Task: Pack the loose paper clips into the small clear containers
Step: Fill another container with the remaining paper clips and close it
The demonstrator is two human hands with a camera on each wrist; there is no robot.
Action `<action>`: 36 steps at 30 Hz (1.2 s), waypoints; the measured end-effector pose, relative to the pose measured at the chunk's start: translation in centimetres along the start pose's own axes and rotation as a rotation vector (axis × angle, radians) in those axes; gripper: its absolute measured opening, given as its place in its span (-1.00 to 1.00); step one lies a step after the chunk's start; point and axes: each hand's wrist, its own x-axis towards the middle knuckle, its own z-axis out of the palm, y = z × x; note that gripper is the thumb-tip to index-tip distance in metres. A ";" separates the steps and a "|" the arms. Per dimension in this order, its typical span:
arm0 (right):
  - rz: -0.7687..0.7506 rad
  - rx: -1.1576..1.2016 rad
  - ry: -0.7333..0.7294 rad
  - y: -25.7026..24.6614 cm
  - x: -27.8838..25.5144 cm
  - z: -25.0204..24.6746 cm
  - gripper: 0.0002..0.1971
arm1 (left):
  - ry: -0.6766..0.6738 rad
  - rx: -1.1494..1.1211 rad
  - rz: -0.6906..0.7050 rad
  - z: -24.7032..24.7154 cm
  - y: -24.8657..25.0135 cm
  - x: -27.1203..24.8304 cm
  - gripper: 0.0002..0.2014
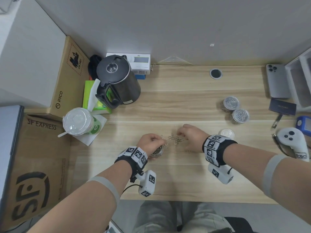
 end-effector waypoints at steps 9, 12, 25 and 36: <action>-0.015 -0.130 -0.068 1.5 -0.9 -0.4 -0.28 | -0.051 -0.041 0.000 -0.8 -0.3 0.7 -0.45; -0.012 -0.047 0.019 0.5 -0.2 0.5 -0.46 | -0.087 -0.044 -0.018 -0.4 -0.1 0.7 -0.47; 0.026 0.151 0.180 -1.5 1.2 1.2 -0.27 | -0.096 -0.154 -0.057 0.4 0.7 0.6 -0.80; -0.023 0.162 0.245 -3.2 1.7 4.4 -0.45 | -0.141 -0.124 -0.145 0.0 0.8 0.0 -0.70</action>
